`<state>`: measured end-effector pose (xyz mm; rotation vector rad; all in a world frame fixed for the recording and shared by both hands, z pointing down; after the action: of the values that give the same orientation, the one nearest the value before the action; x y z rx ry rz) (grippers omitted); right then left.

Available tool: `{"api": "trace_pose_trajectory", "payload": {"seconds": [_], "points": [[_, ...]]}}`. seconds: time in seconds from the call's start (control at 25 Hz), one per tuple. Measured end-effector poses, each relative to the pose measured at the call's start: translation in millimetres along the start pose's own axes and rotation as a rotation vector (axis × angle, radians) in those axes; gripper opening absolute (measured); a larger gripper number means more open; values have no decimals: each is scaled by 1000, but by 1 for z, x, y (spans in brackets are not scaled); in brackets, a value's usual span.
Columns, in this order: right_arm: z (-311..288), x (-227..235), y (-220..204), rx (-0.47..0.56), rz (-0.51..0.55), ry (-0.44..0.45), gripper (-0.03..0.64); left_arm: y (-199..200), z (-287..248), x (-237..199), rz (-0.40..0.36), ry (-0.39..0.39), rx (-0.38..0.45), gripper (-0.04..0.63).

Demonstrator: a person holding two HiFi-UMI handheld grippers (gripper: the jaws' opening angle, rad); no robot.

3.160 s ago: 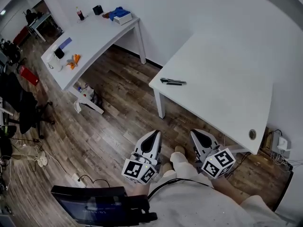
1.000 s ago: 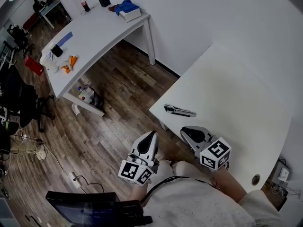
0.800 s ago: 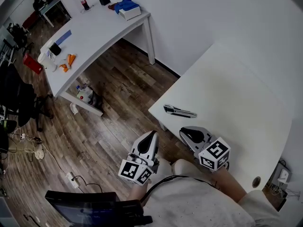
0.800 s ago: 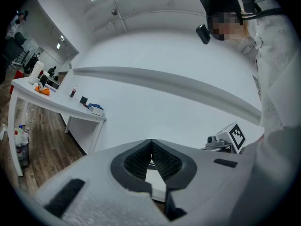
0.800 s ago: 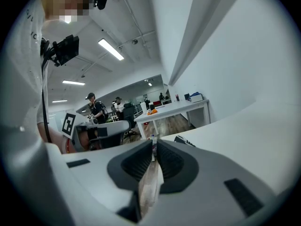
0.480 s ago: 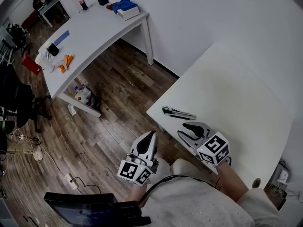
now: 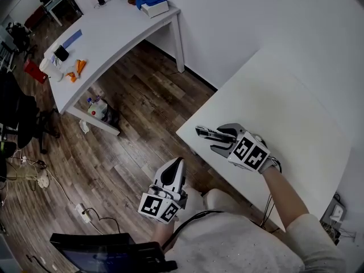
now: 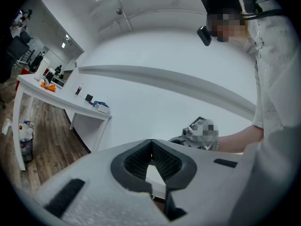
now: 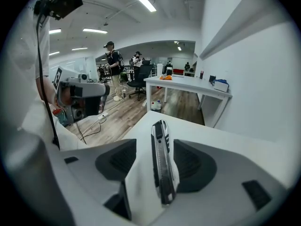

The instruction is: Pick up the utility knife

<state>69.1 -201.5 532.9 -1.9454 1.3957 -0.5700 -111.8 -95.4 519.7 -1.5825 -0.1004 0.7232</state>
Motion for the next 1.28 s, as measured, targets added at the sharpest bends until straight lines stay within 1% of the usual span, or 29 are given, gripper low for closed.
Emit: {"api": "trace_pose_trajectory", "payload": {"seconds": [0.16,0.28,0.48,0.6,0.72,0.84,0.96,1.08,1.28], "points": [[-15,12,-4,-36,-21,48,225,-3,1,-4,3,8,1,8],[-21,17,-5,-83,-22,83,225,-2,2,-7,6,13,5,8],[-29,23,-7,-133,-15,105,225,-3,4,-12,17,21,13,8],[-31,24,-5,-156,2,117,224,-7,5,-17,38,28,17,8],[-34,21,-2,-192,44,125,222,-11,7,-22,66,40,16,8],[-34,15,5,-231,58,146,199,-14,7,-24,71,43,14,8],[-36,17,3,-256,57,144,184,-16,7,-26,75,45,16,8],[-36,20,4,-265,41,141,152,-15,7,-27,77,44,20,8],[-36,19,4,-262,39,135,141,-14,9,-29,78,43,28,8]]}}
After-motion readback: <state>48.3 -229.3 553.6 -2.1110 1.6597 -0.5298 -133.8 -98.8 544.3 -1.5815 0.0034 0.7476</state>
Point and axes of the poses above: the fingertips, and each gripper's own axes: z backward along the fingers, x to its right, y out of its top, the point moved 7 cm from there along z, backward along the fingers, and after that the axes turned 2 degrees about x, right-handed, at the moved point
